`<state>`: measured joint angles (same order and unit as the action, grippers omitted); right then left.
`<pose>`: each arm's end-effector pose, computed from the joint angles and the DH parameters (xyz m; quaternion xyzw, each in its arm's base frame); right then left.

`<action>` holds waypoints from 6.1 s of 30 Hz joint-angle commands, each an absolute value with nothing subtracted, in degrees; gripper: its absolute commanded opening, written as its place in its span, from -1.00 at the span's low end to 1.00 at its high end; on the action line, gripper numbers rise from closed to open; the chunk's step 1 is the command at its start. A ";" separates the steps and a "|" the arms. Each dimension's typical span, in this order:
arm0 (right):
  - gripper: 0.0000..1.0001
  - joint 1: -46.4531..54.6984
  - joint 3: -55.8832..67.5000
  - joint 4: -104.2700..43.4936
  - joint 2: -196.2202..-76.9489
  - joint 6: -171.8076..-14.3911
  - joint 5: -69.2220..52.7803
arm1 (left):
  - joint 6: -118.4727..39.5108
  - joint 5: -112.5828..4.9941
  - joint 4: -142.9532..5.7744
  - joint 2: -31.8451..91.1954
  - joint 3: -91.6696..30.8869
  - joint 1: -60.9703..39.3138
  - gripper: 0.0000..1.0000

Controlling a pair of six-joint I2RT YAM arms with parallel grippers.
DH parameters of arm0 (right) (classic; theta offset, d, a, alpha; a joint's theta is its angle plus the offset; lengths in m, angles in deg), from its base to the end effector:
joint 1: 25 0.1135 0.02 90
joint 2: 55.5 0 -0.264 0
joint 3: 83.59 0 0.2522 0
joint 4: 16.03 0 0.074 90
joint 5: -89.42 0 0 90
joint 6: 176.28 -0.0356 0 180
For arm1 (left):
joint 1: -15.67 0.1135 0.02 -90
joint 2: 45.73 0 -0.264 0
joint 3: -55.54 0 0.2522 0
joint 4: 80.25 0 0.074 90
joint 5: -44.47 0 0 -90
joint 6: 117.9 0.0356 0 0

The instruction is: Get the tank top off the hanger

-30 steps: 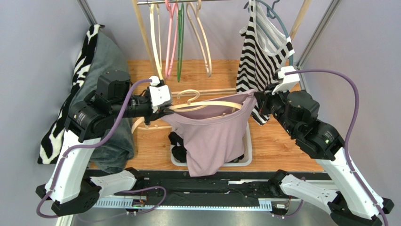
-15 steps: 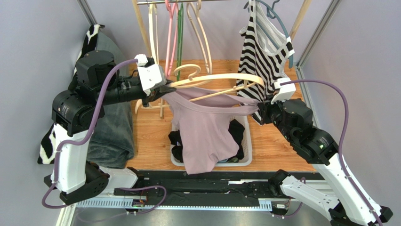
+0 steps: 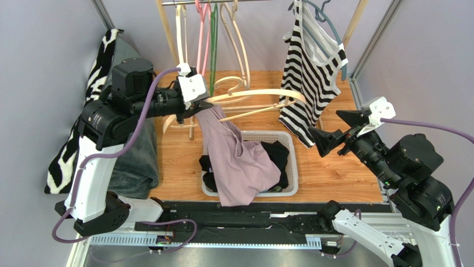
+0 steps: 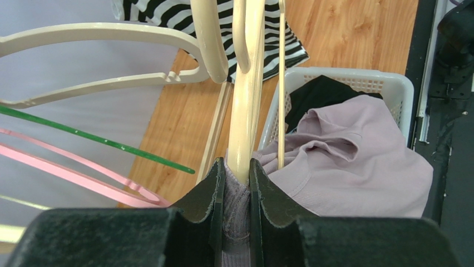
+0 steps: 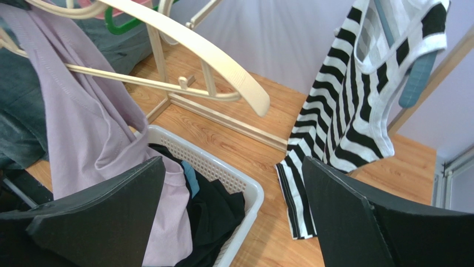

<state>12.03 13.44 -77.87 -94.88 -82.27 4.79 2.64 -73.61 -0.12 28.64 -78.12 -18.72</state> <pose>0.0499 0.0335 0.4861 -0.2266 0.6964 0.1604 0.6618 0.1359 -0.1133 0.5471 0.5449 0.6000 -0.2181 0.5436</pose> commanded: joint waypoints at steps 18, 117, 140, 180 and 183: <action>0.48 11.73 23.34 -84.63 -109.64 -70.99 -42.23 | 11.47 -87.90 6.38 24.14 -67.82 -24.76 -1.00; -1.00 15.51 27.64 -104.41 -91.19 -84.35 -11.39 | -8.04 -79.90 -9.90 22.47 -65.25 -24.76 -1.00; -1.00 15.16 38.01 -104.24 -99.62 -90.41 15.76 | -0.92 -83.42 -6.63 30.38 -53.51 -34.25 -1.00; -1.00 13.76 60.95 -86.40 -137.94 -86.55 20.69 | 3.92 -61.98 -26.40 47.96 -23.79 -37.94 -1.00; -1.00 12.44 62.01 -84.99 -138.91 -86.46 19.29 | 4.35 -59.95 -28.07 49.63 -22.38 -37.94 -1.00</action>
<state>13.78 57.68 -91.48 -139.40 -87.61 20.15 3.61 -69.70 -24.73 45.79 -25.86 -38.48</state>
